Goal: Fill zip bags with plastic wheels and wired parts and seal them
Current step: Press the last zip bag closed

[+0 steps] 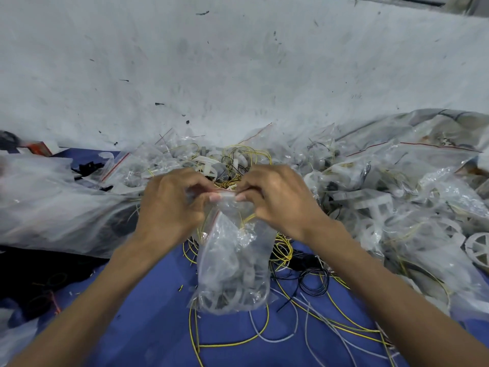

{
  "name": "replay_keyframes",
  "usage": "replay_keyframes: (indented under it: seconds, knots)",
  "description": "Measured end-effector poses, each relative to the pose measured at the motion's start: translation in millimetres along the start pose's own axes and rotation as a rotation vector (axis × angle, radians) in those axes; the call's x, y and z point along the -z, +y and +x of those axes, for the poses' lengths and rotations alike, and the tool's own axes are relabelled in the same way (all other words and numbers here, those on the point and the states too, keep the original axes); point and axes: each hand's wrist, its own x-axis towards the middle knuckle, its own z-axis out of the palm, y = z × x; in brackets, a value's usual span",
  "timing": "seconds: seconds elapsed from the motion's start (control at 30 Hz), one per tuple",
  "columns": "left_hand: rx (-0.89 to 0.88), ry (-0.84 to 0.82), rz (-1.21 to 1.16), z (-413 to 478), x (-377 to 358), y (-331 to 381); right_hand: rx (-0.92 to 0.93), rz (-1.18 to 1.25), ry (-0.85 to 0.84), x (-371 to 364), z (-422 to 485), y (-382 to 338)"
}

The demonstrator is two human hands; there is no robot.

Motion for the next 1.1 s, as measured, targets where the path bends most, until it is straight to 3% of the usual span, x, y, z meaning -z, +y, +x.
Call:
replay_keyframes:
  seconds: [0.1,0.23,0.5,0.67,0.73,0.87,1.1]
  knots:
    - [-0.001,0.001,0.023,-0.6,-3.4,5.2,0.004,-0.041,0.041,-6.0,-2.7,-12.5]
    - [0.057,-0.150,-0.005,0.1,5.2,-2.7,-0.062,0.015,-0.100,-2.4,-8.3,3.2]
    - [0.023,-0.193,0.181,-0.5,15.9,-3.2,-0.072,-0.069,0.095,3.0,-23.1,7.6]
    - [0.079,-0.227,0.115,-6.8,15.0,-10.5,-0.165,0.066,0.011,-1.1,-28.6,19.3]
    - [0.094,-0.250,0.079,-8.9,21.0,-16.6,-0.201,0.100,0.051,4.8,-32.7,29.5]
    - [0.072,-0.235,0.096,-12.5,31.7,-22.9,-0.167,0.070,0.138,14.2,-38.4,35.7]
    - [0.052,-0.181,0.108,-20.7,32.9,-24.6,-0.045,0.071,0.113,9.6,-44.5,29.8]
